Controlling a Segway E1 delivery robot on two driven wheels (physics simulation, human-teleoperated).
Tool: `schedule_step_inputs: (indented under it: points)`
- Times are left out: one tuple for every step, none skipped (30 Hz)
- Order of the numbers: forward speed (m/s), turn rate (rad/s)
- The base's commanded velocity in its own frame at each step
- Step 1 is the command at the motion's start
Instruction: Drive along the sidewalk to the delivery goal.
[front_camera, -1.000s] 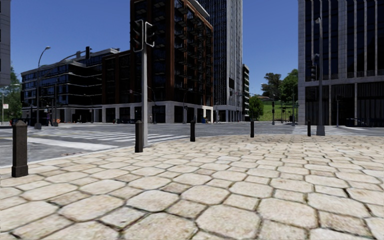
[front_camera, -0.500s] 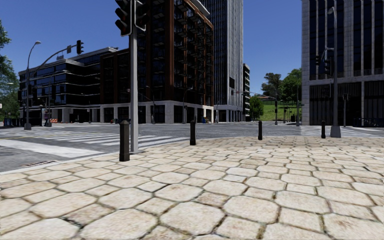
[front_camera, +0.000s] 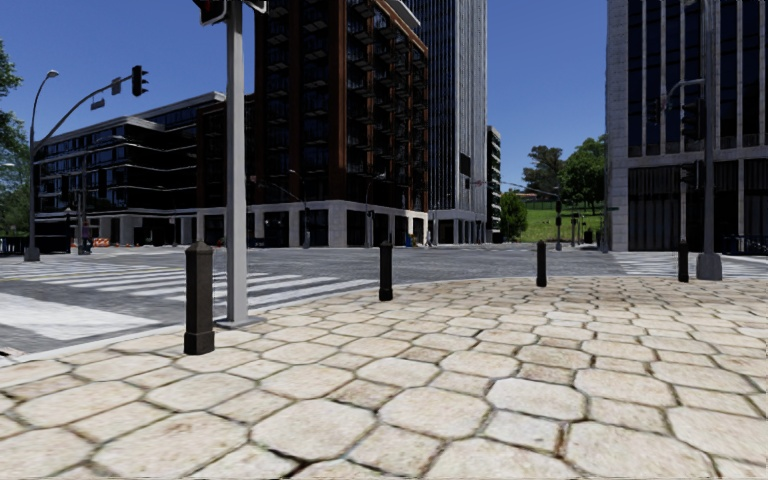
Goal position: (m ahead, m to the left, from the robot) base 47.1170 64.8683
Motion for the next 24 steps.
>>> schedule_step_inputs:
  points:
    - [2.0,0.0]
    - [2.0,0.0]
    - [2.0,0.0]
    - [2.0,0.0]
    - [2.0,0.0]
    - [2.0,0.0]
    - [2.0,0.0]
    - [2.0,0.0]
    - [2.0,0.0]
    - [2.0,0.0]
    - [2.0,0.0]
    - [2.0,0.0]
    - [2.0,0.0]
    - [2.0,0.0]
    - [2.0,0.0]
    - [2.0,0.0]
    - [2.0,0.0]
    - [2.0,0.0]
    - [2.0,0.0]
    - [2.0,0.0]
    - [2.0,0.0]
    - [2.0,0.0]
    - [2.0,0.0]
    - [2.0,0.0]
